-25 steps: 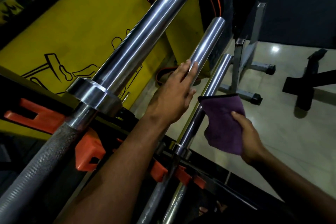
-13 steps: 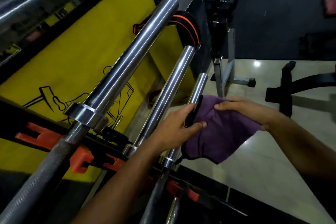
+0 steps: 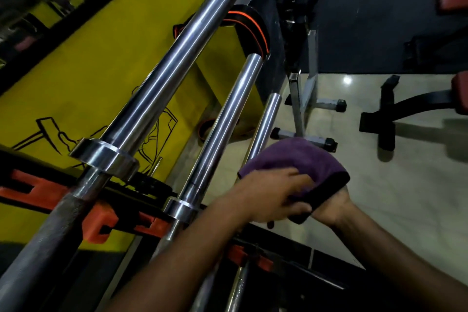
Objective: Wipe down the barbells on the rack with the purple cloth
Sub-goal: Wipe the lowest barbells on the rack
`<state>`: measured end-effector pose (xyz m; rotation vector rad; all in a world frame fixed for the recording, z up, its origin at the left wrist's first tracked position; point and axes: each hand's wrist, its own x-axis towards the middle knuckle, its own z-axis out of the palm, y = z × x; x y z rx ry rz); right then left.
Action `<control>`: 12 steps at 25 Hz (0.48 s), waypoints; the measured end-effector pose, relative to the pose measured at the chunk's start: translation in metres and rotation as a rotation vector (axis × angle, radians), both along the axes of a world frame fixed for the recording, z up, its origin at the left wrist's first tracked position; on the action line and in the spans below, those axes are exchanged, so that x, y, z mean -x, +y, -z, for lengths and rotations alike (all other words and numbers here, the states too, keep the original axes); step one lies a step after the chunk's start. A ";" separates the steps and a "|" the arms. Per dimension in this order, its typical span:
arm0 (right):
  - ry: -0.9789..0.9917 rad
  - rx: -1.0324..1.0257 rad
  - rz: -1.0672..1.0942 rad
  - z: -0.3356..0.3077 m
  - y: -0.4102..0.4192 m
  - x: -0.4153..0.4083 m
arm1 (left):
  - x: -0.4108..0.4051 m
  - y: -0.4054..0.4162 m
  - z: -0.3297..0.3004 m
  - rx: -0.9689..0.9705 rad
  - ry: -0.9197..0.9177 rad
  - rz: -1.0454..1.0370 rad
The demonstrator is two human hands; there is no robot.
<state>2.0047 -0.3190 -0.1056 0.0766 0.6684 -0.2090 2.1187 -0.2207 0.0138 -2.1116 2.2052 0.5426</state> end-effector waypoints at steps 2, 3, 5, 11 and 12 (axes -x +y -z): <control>0.083 0.134 0.075 -0.003 -0.009 -0.008 | -0.044 0.001 -0.016 0.258 -0.200 -0.074; 0.128 0.157 0.101 0.004 -0.014 -0.016 | -0.066 0.003 -0.025 0.333 -0.285 -0.189; 0.213 0.121 0.114 0.030 -0.017 -0.033 | -0.101 0.006 -0.028 0.251 -0.297 -0.447; 0.171 0.149 0.155 0.078 -0.008 -0.106 | -0.112 0.006 0.001 0.230 -0.096 -0.557; 0.162 0.179 0.153 0.073 -0.013 -0.129 | -0.115 0.005 0.002 0.245 -0.098 -0.563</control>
